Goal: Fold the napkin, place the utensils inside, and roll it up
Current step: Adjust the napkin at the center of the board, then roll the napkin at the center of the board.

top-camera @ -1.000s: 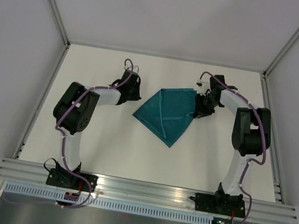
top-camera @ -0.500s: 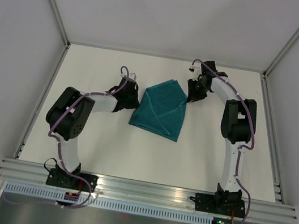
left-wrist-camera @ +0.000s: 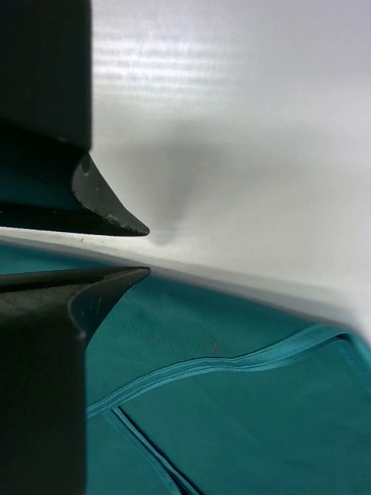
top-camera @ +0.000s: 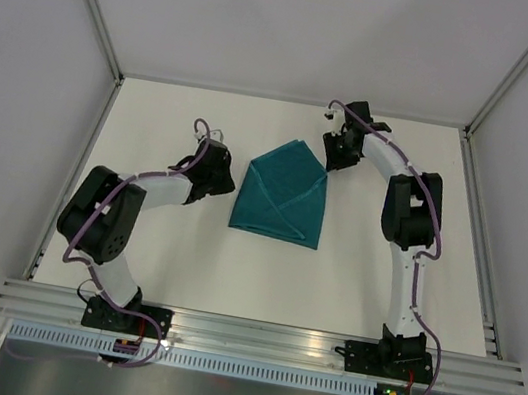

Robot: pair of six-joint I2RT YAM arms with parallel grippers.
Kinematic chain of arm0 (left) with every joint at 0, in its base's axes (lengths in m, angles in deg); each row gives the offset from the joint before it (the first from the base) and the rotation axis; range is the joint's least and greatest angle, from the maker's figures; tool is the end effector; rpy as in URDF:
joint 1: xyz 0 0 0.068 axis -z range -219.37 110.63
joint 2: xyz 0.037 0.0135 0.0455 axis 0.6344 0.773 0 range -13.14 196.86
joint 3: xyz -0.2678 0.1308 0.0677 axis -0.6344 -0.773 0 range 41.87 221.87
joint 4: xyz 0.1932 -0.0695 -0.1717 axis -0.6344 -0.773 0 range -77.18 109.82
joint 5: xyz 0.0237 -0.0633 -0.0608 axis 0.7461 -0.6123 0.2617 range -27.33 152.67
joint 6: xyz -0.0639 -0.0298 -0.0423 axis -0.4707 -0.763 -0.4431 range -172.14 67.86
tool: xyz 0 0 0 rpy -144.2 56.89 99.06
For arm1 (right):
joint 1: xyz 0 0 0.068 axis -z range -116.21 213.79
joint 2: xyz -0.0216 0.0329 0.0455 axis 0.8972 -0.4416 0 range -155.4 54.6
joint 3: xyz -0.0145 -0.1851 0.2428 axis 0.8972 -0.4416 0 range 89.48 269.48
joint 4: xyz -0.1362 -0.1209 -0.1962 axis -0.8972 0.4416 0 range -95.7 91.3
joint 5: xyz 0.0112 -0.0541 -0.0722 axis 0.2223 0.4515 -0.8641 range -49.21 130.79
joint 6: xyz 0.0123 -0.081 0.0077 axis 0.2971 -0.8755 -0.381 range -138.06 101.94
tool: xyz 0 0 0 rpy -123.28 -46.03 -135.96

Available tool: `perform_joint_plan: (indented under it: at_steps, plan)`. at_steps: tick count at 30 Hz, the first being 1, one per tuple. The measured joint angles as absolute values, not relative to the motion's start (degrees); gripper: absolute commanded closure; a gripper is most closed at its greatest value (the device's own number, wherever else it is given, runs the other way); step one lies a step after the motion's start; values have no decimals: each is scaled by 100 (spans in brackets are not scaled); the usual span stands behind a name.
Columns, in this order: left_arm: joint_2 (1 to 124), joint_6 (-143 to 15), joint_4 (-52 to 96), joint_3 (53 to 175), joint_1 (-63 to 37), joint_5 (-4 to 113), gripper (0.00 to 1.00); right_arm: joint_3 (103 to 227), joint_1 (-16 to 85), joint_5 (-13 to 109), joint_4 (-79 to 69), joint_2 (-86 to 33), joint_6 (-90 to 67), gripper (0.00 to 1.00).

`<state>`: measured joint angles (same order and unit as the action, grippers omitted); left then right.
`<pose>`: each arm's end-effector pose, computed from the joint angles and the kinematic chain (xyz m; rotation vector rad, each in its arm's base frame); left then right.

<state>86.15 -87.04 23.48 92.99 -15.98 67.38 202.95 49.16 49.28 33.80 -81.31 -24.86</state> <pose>0.3550 -0.1471 0.1581 -0.2793 2.3640 -0.4005 0.5368 0.1511 0.1522 -0.5418 2.5976 0.2417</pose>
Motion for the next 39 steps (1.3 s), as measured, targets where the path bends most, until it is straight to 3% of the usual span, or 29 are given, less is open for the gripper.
perform_joint_plan:
  at_steps: [6,11,16,21,30,39]
  plan:
    - [7812,-8535,2112,9329,-2013,6878,68,20083,4929,4528,3232,-7821,-2917,57]
    - [7148,-8280,1860,9631,-2164,6859,66,19558,4942,4530,3017,-6857,-3455,52]
    - [6630,-8162,1779,9871,-2183,6725,65,18247,4747,5002,2705,-5189,-4237,49]
    - [6199,-8124,1517,10127,-2277,6511,64,16518,3742,5337,2335,-3771,-4991,47]
    - [5662,-8004,1172,10374,-2291,6448,62,15088,2418,5317,1997,-3644,-5793,43]
    - [5611,-7919,918,10409,-2306,6402,61,14992,1607,5083,1699,-4057,-5968,40]
